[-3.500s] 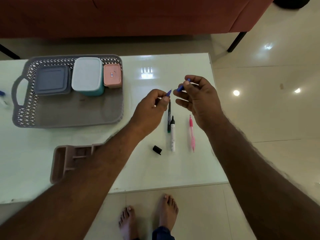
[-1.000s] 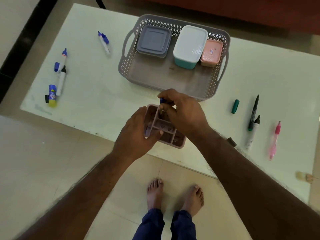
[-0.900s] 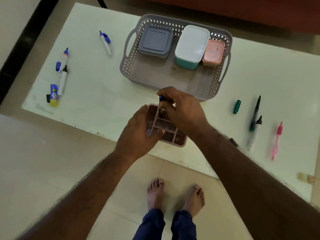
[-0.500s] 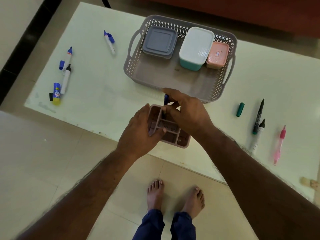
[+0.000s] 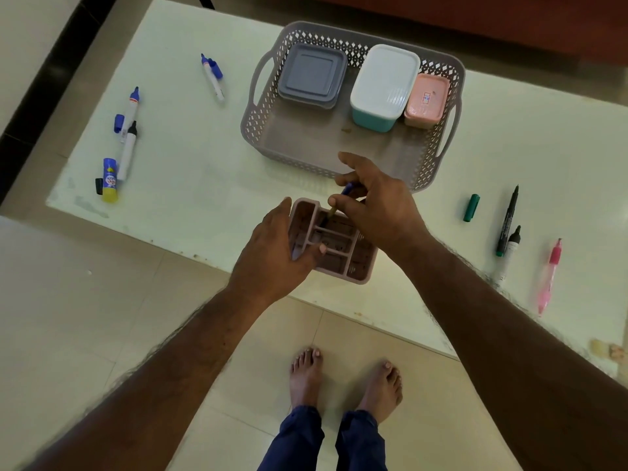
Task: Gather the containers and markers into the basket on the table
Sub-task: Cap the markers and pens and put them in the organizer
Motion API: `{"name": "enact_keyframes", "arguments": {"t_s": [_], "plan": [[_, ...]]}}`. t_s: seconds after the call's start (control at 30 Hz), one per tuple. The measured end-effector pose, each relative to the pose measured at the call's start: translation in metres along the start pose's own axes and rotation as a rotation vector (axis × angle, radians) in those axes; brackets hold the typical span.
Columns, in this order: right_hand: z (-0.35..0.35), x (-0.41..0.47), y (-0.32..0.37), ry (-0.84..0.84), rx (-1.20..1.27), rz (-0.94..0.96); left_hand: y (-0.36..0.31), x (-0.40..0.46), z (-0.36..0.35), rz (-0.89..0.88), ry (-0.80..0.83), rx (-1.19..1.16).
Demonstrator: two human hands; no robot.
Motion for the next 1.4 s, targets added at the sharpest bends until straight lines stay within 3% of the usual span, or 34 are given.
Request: {"name": "enact_keyframes", "arguments": {"t_s": [0.3,0.43,0.77,1.4], "plan": [[0.008,-0.001,0.011,-0.073,0.029,0.043,-0.007,-0.002,0.000,-0.057,-0.022,-0.039],[0.002,0.003,0.019,-0.054,-0.072,0.105,-0.006,-0.001,0.000,-0.061,-0.022,-0.035],[-0.017,0.003,0.019,0.074,-0.136,0.060,-0.004,-0.001,-0.001,-0.047,-0.021,-0.037],[0.020,-0.001,0.000,-0.014,0.041,-0.032,-0.006,0.003,0.008,0.000,-0.027,-0.001]]}}
Point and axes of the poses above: each hand's wrist, its own x-axis towards the middle knuckle, its own z-axis out of the back of the hand, y = z × x, the point moved 9 cm from there along x, towards the middle knuckle, and after that the axes turned 2 degrees about y, right-handed, at the moved point
